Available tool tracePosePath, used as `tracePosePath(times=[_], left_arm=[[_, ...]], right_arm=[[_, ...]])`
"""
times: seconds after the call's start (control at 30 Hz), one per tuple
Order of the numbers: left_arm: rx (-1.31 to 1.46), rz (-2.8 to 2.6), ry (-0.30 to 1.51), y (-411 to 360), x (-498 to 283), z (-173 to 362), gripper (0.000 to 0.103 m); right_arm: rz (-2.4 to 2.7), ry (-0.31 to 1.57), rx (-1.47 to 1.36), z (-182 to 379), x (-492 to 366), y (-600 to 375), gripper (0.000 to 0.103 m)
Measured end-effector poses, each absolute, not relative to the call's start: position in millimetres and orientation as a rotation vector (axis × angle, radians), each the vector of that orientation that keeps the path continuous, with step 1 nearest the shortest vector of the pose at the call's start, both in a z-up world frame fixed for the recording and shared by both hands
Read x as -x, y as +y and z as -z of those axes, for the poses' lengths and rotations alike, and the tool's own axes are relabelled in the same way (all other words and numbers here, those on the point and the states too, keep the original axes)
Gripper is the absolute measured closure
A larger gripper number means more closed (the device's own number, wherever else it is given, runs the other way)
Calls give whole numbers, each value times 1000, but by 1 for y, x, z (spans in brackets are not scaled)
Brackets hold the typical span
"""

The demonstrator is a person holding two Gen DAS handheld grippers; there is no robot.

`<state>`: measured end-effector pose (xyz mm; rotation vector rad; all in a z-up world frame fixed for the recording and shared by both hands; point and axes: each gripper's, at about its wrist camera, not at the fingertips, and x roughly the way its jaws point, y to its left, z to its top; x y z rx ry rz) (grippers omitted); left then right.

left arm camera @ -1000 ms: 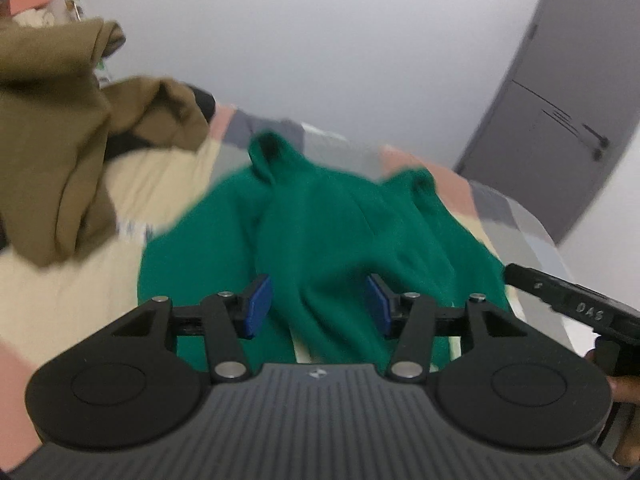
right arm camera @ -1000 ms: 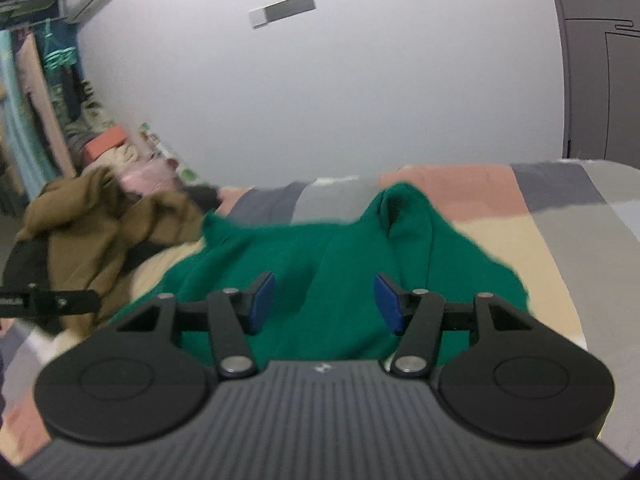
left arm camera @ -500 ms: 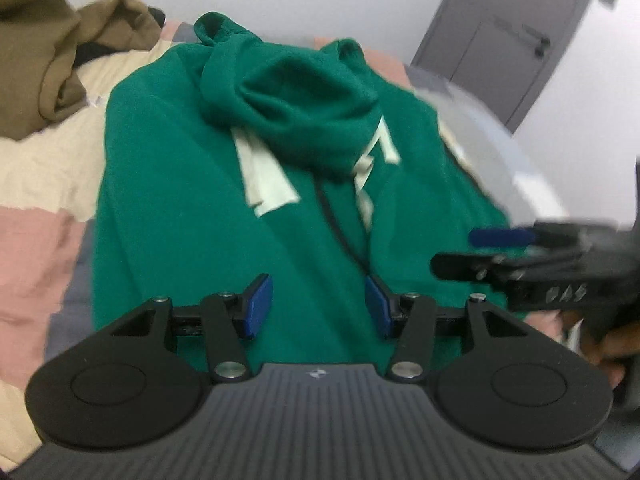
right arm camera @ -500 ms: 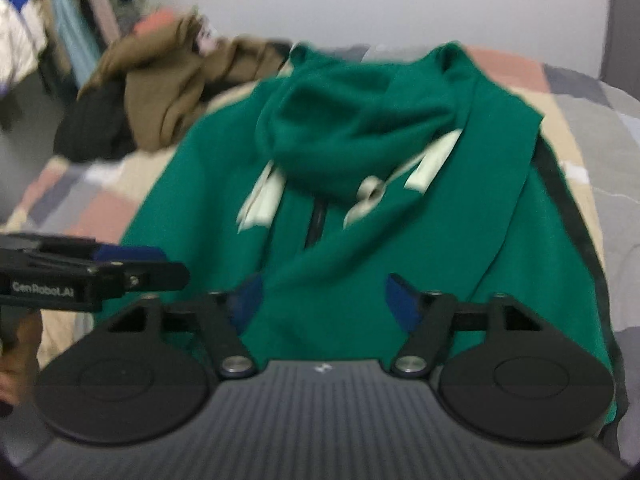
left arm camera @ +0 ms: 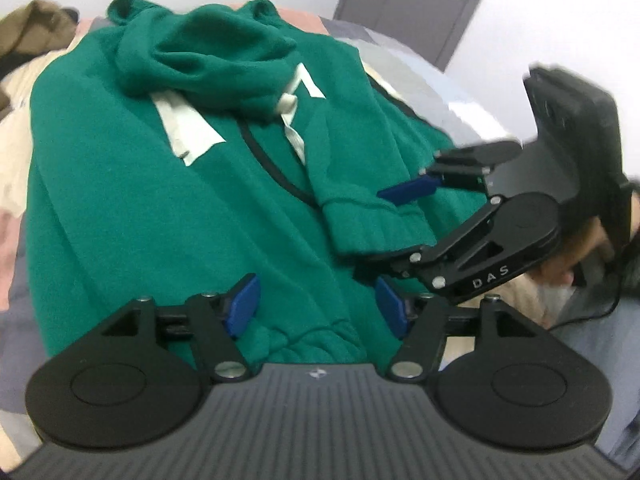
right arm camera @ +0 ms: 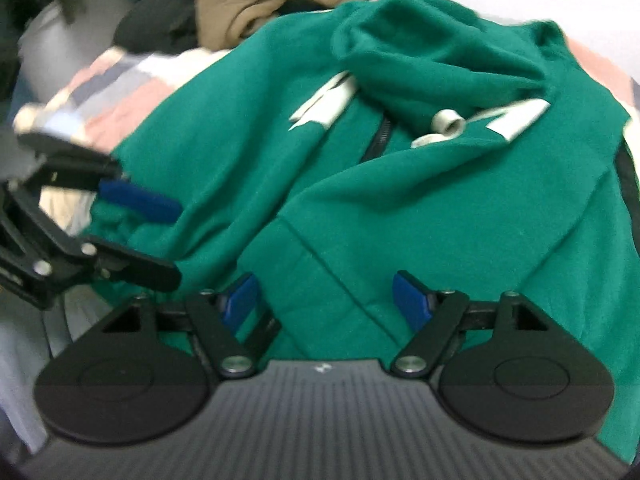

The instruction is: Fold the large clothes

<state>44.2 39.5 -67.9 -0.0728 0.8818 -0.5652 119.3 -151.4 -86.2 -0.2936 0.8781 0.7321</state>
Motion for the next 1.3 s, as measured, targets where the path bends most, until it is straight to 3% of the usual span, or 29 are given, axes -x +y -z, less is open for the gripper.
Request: tracePosePath(times=[0.2,0.33,0.37,0.43,0.5,0.57,0.67,0.9,1.3], left_arm=[[-69,535,881,20,-41,79,32],[-156,488,868,9,-36,84,34],[-178,473,863,6,-36,86,41],[-184,437,861,4,-37,90,51],[-176,408,854,5,-39,88,65],[-140,385,839,10,-40,84,75],[-43,349,807,31,-42,70,81],[269,219,687,111,-53,25,83],[455,-204,529,254,-111,-10,87]], right_arm=[[-744,869,351,93,-122,-150,23],[-701,868,293,87,-131,-161,48],[-697,868,272,85,-133,-164,51],[-652,850,262,81,-135,-168,67],[-621,840,224,76,-139,-175,73],[-580,820,191,70,-143,-183,75],[-527,757,138,53,-148,-198,77],[-373,625,-5,6,-179,-254,78],[-42,503,-112,-35,-265,-380,78]])
